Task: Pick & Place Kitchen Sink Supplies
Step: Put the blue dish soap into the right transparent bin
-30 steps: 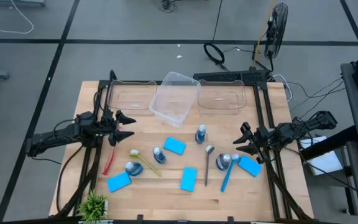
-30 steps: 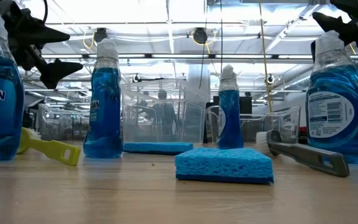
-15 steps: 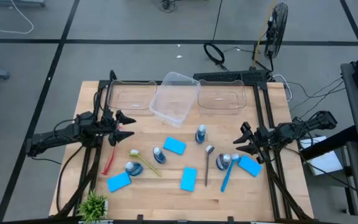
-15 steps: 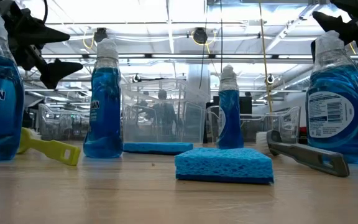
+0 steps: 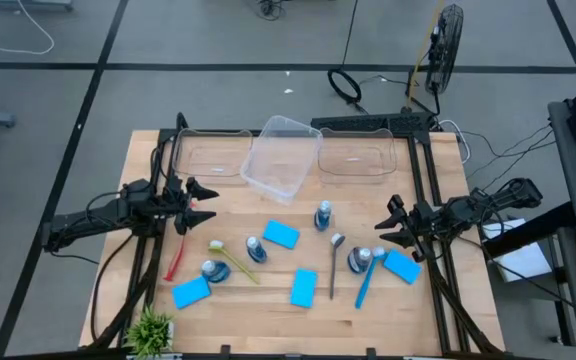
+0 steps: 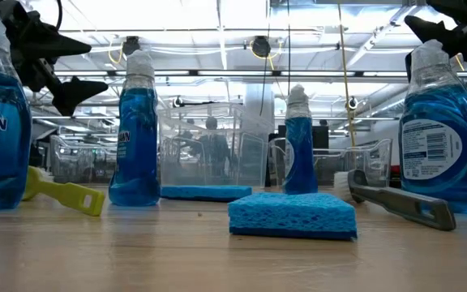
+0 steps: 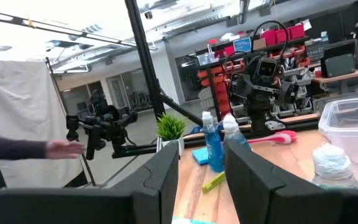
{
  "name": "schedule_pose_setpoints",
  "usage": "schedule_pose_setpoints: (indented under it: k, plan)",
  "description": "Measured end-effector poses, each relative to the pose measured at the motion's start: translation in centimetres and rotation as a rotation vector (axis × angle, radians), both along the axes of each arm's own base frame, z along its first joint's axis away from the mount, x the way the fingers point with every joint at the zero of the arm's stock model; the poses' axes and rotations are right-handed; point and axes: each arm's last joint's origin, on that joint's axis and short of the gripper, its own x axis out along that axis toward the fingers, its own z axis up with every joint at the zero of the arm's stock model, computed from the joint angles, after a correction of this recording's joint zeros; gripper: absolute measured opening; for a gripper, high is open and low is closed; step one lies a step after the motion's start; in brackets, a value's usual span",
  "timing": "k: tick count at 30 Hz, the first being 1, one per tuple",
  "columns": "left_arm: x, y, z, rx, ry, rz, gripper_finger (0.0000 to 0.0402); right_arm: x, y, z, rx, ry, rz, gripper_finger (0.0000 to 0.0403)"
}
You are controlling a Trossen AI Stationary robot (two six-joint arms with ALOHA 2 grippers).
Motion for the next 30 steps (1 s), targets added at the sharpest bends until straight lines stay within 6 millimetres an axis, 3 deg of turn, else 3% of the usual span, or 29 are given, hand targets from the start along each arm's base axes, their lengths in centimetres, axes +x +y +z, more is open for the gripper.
schedule_pose_setpoints:
  k: [19,30]
  plan:
    - [0.0,0.0,0.0,0.0,0.0,0.0,0.0365,-0.1,-0.5,0.8,0.077,-0.066,-0.152,0.0116]
    - [0.0,0.0,0.0,0.0,0.0,0.0,0.0365,-0.9,-0.8,3.0,0.176,-0.29,-0.142,0.0116]
